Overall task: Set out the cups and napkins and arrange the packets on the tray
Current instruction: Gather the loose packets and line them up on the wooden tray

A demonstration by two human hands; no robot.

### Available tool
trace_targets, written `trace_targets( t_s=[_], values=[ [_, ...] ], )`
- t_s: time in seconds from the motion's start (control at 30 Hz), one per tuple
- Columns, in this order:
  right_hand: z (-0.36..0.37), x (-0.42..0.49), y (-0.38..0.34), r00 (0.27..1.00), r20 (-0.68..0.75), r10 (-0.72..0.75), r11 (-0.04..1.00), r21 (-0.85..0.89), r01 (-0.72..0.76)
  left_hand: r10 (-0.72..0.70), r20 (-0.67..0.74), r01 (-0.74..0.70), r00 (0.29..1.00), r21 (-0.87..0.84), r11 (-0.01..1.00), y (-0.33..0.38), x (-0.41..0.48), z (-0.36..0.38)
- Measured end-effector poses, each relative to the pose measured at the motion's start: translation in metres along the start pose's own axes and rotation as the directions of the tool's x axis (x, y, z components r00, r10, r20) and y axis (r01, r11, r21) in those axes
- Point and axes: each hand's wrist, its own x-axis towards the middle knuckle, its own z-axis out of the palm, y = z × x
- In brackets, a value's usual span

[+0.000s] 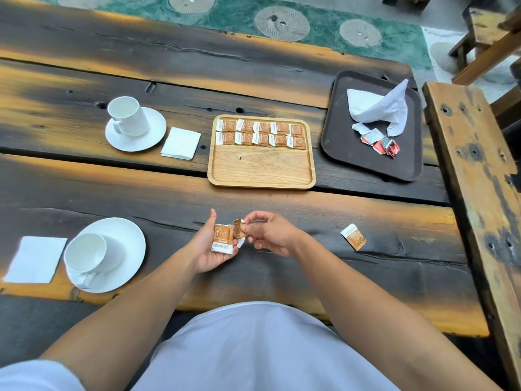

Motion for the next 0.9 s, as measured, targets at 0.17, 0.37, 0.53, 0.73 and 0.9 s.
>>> trace_targets(
  t_s=[0.17,0.37,0.53,0.73,0.9],
  values=[
    [0.009,0.003,-0.002,1.000,-0.006,-0.021,0.997,-0.068,0.020,0.009,0.021,-0.009,1.000,-0.020,1.000,-0.001,-0.001,-0.002],
    [0.010,0.003,-0.005,1.000,0.017,-0.021,0.999,-0.029,0.021,0.002,0.054,0.000,0.999,-0.034,0.999,-0.002,0.000,-0.001],
    [0.010,0.001,-0.001,1.000,0.018,0.024,0.995,-0.099,-0.022,-0.035,0.103,0.038,0.994,-0.025,0.999,-0.003,0.000,0.006],
    [0.007,0.003,0.002,0.997,-0.072,-0.015,0.958,-0.287,-0.006,-0.061,0.091,0.062,0.994,-0.004,0.998,-0.005,0.002,0.009],
    [0.004,0.007,0.007,0.991,-0.125,-0.045,0.926,-0.378,-0.006,-0.055,0.090,0.052,0.994,0.033,0.998,-0.008,0.003,0.015]
  ],
)
